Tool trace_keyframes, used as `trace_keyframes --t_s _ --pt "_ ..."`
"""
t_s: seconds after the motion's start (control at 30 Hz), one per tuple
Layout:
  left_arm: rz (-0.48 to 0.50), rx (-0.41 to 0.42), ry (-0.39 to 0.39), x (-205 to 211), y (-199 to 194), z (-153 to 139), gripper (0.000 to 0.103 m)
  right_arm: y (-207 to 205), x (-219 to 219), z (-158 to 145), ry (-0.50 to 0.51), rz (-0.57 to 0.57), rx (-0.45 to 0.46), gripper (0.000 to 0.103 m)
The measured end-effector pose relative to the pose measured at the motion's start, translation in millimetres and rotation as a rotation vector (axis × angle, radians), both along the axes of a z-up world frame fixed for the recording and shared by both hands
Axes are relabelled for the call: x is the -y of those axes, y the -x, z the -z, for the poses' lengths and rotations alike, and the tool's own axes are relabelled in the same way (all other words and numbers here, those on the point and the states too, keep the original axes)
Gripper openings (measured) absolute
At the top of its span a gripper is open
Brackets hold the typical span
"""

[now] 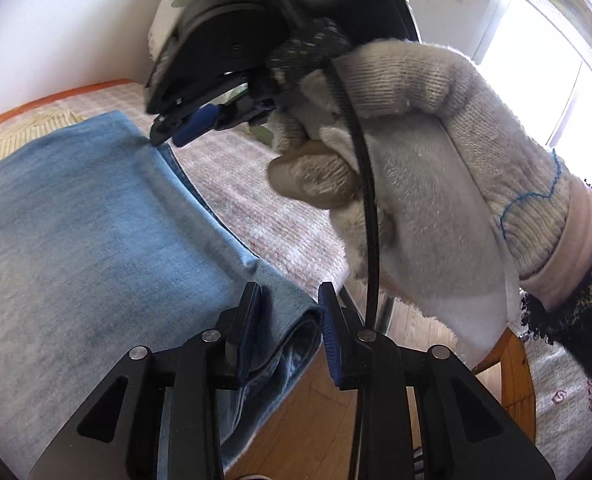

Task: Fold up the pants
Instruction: 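Open both tools and release the folded jeans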

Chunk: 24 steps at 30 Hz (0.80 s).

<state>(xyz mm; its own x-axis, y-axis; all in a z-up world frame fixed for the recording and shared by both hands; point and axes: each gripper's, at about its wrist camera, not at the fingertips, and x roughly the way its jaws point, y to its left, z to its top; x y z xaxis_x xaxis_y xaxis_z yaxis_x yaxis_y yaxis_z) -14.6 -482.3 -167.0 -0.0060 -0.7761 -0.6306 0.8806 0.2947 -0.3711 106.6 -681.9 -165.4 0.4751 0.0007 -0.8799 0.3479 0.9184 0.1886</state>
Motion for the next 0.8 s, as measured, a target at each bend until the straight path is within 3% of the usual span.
trace_keyframes --t_s 0.1,0.17,0.27,0.37,0.5,0.8 --pt "0.035 0.008 -0.004 0 -3 -5 0.029 8 3 -4 -0.014 0.005 0.009 0.024" --pt "0.054 0.016 -0.005 -5 1 -9 0.029 15 5 -7 -0.033 0.012 0.032 0.047" --pt "0.061 0.015 -0.011 -18 4 -17 0.030 25 5 -10 -0.075 -0.004 0.068 0.061" --pt "0.044 -0.003 -0.011 -36 -5 -25 0.030 33 -1 -7 -0.082 -0.030 0.073 0.068" --pt "-0.026 0.002 -0.004 -66 -29 -38 0.031 42 -4 6 -0.148 -0.065 0.079 0.068" --pt "-0.241 -0.018 -0.053 -132 -102 -37 0.049 47 -7 29 -0.185 -0.086 0.080 0.071"
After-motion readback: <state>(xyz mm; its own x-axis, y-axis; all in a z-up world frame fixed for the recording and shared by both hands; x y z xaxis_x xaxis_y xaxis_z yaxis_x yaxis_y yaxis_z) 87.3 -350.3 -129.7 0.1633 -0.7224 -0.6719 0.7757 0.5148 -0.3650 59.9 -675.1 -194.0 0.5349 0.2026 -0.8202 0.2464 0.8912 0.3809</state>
